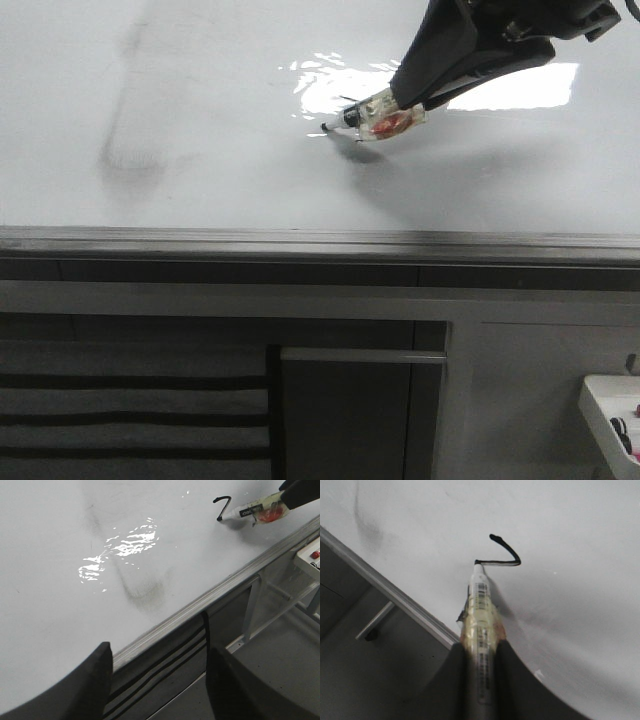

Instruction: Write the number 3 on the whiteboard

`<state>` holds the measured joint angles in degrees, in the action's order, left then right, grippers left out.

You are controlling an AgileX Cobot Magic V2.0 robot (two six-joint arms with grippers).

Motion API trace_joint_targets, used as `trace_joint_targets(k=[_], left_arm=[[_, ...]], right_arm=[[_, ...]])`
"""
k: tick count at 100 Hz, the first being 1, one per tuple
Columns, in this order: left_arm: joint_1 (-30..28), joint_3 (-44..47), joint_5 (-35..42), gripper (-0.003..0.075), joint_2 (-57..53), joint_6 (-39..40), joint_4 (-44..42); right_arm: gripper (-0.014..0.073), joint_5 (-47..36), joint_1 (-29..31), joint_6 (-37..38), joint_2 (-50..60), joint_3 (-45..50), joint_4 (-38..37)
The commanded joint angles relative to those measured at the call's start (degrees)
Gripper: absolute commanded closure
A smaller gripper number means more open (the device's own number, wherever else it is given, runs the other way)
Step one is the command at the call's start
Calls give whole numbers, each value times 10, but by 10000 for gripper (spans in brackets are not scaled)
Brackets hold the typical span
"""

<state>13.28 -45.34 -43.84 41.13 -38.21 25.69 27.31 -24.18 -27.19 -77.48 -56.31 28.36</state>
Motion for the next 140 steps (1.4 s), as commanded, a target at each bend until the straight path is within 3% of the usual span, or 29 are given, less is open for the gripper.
trace_joint_targets(k=[1, 21, 44, 57, 67, 85, 121, 140], left_arm=[[-1, -16, 37, 344, -2, 7, 17], [-1, -16, 37, 344, -2, 7, 14], [-1, -16, 37, 344, -2, 7, 14], [-1, -16, 37, 344, -2, 3, 14], [6, -16, 34, 344, -2, -25, 27], [71, -31, -1, 344, 28, -62, 33], [229, -105, -24, 344, 187, -121, 33], [279, -148, -2, 344, 257, -148, 33]], right_arm=[[626, -27, 24, -1, 12, -14, -18], [626, 28, 35, -1, 33, 18, -19], [626, -67, -31, -1, 2, 17, -10], [626, 5, -34, -5, 8, -26, -10], [626, 79, -48, -66, 43, -33, -10], [626, 171, -72, -191, 115, -33, -10], [626, 173, -104, -349, 148, -34, -10], [626, 143, -118, -364, 148, -34, -10]])
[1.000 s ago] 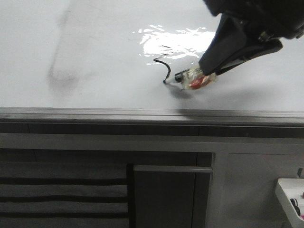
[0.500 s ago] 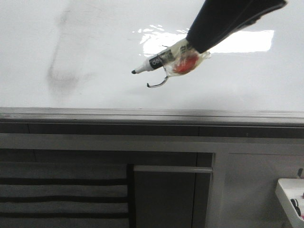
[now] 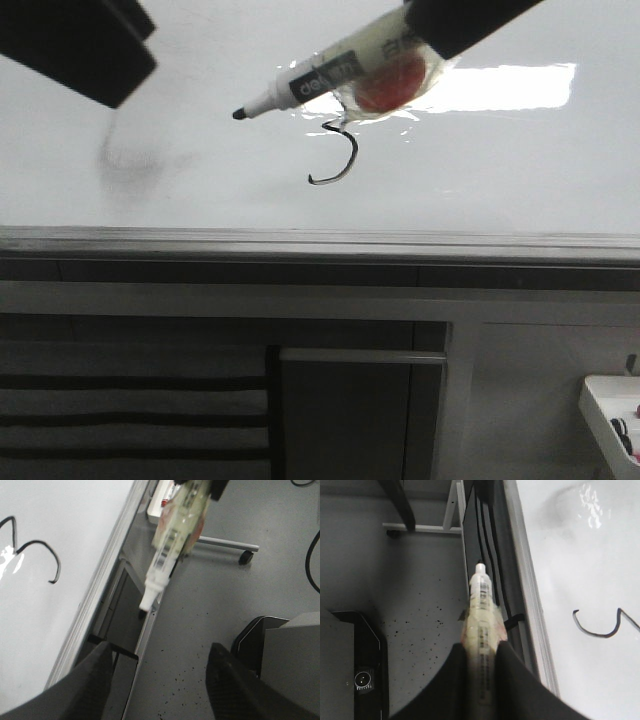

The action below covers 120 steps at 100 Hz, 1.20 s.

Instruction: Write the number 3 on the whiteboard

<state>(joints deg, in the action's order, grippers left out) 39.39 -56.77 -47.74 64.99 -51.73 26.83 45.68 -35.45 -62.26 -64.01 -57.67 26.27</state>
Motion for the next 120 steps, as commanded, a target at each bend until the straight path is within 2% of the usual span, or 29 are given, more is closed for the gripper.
trace_joint_targets(k=[1, 29, 59, 66, 85, 99, 110, 120], left_arm=[[19, -37, 38, 344, 20, -12, 21], [44, -85, 47, 344, 88, -38, 21], [44, -87, 50, 346, 101, -39, 23], [44, -87, 50, 386, 101, -39, 25], [44, -87, 50, 581, 101, -39, 28], [44, -87, 50, 684, 101, -39, 28], [44, -87, 50, 739, 101, -39, 28], [44, -87, 50, 739, 101, -39, 28]], right_arm=[[626, -43, -5, -13, 13, -20, 11], [626, -43, -7, -13, 13, -20, 11], [626, -46, -7, -13, 13, -20, 11], [626, -46, -7, -13, 13, -20, 12], [626, -46, -7, -13, 12, -20, 12], [626, -37, -7, -13, 12, -20, 12], [623, -35, -7, -12, 12, -19, 12], [622, -38, -7, -12, 12, -19, 12]])
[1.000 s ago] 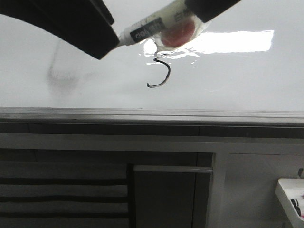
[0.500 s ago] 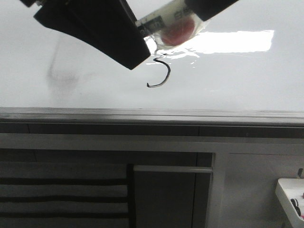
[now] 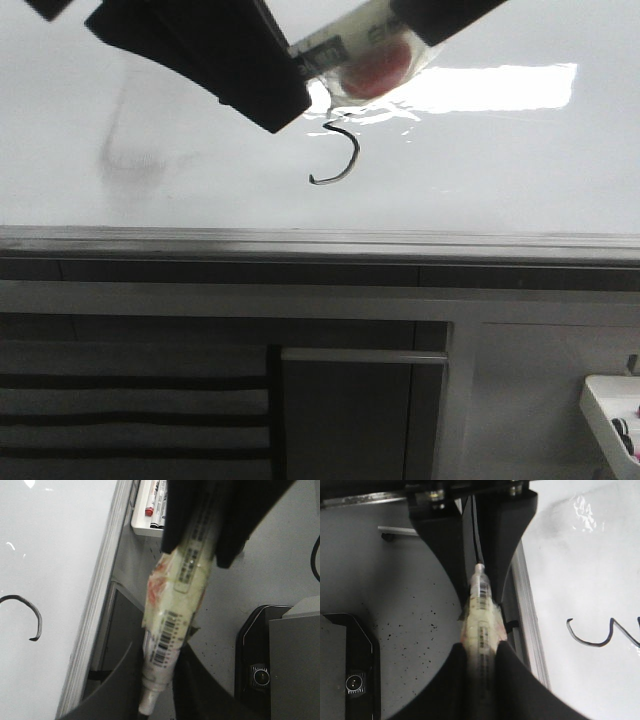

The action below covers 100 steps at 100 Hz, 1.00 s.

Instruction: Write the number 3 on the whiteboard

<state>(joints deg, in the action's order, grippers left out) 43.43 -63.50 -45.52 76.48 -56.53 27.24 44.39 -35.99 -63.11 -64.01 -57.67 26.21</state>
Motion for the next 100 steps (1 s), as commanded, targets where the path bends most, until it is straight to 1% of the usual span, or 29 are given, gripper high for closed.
trace_joint_targets(k=[1, 7, 14, 21, 26, 36, 40, 47, 57, 63, 71, 76, 86, 94, 100], left_arm=[[4, -20, 28, 739, -14, 9, 23], [4, -20, 28, 739, -14, 9, 23], [4, -20, 28, 739, -14, 9, 23], [4, -20, 28, 739, -14, 9, 23], [4, -20, 28, 739, -14, 9, 23], [4, -20, 36, 739, -14, 9, 24], [4, -20, 41, 739, -14, 10, 24], [-1, -20, 55, 739, -14, 19, 24], [-15, -19, 70, 739, -18, 43, 22], [-30, -15, 70, 739, -25, 47, 21], [-58, -4, 76, 739, -41, 68, 17], [-81, 9, 85, 739, -57, 79, 12], [-141, 53, 125, 739, -104, 111, 11], [-194, 95, 176, 739, -142, 142, 11], [-241, 129, 219, 739, -166, 177, 13]], right_arm=[[622, -25, -1, -4, 12, -19, 13], [608, -28, -1, -1, 12, -19, 13], [561, -33, -1, 0, 12, -19, 11], [473, -44, -1, 0, 12, -19, 9], [385, -50, -1, 0, 12, -19, 9], [239, -49, -1, 0, 12, -19, 8], [195, -49, -1, 0, 12, -19, 8], [147, -52, 2, 0, 13, -19, 8], [129, -63, 14, 4, 24, -19, 8], [129, -78, 29, 29, 39, -19, 8], [129, -91, 71, 73, 66, -19, 8], [129, -95, 105, 110, 83, -19, 8], [129, -94, 173, 146, 116, -13, 8], [129, -94, 218, 158, 133, 1, 8], [129, -94, 238, 161, 142, 15, 8]])
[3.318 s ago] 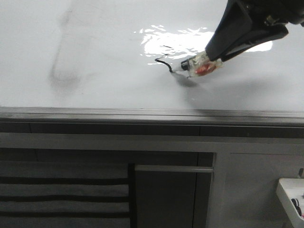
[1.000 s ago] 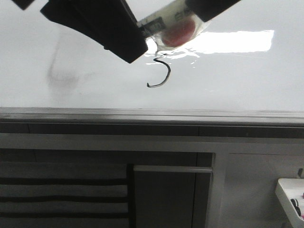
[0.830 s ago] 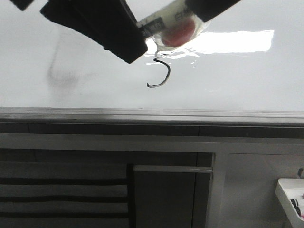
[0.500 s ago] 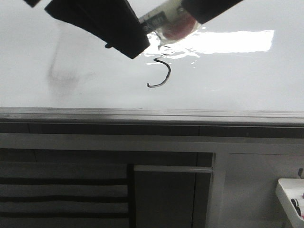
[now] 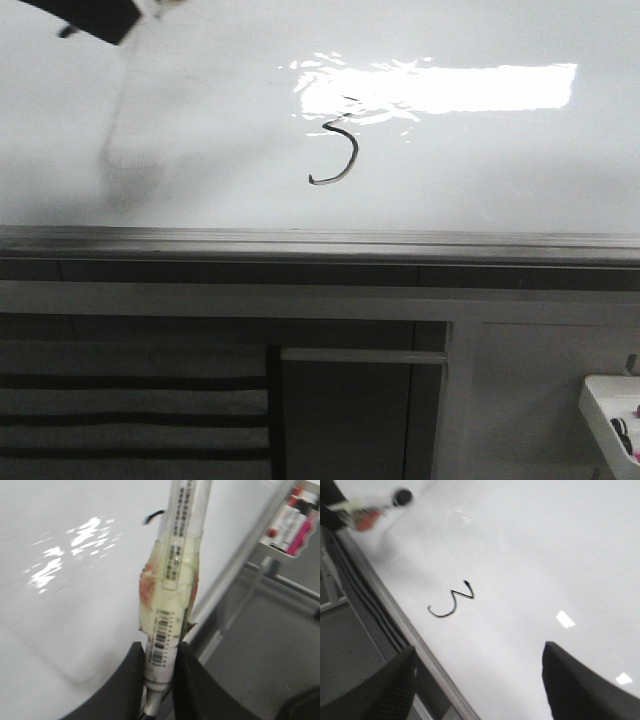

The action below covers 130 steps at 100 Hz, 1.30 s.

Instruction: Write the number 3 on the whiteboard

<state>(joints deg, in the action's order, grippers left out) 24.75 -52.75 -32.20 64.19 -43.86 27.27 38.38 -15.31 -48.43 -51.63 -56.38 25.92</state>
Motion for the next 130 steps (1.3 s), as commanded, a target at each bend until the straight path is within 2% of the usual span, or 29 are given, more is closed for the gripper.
trace_joint_targets(k=[1, 14, 29, 58, 111, 119, 130], left_arm=[[-59, 25, 89, 739, -46, 54, 12], [-145, 74, 145, 739, -56, 82, 38], [-190, 86, 171, 739, -34, 82, 67], [-196, 86, 214, 739, 41, 82, 84], [-196, 59, 206, 735, 85, 82, 83], [-196, 54, 195, 694, 85, 82, 63], [-196, 52, 187, 560, 85, 82, 62]], right_arm=[[129, -33, 35, 15, 18, 3, 11], [129, -35, 45, 15, 22, 25, 12], [129, -34, 45, 15, 22, 37, 21], [129, -39, 45, 15, 20, 37, 23], [129, -38, 45, 15, 20, 37, 43], [129, -38, 45, 15, 20, 37, 48], [129, -38, 45, 15, 20, 37, 62]])
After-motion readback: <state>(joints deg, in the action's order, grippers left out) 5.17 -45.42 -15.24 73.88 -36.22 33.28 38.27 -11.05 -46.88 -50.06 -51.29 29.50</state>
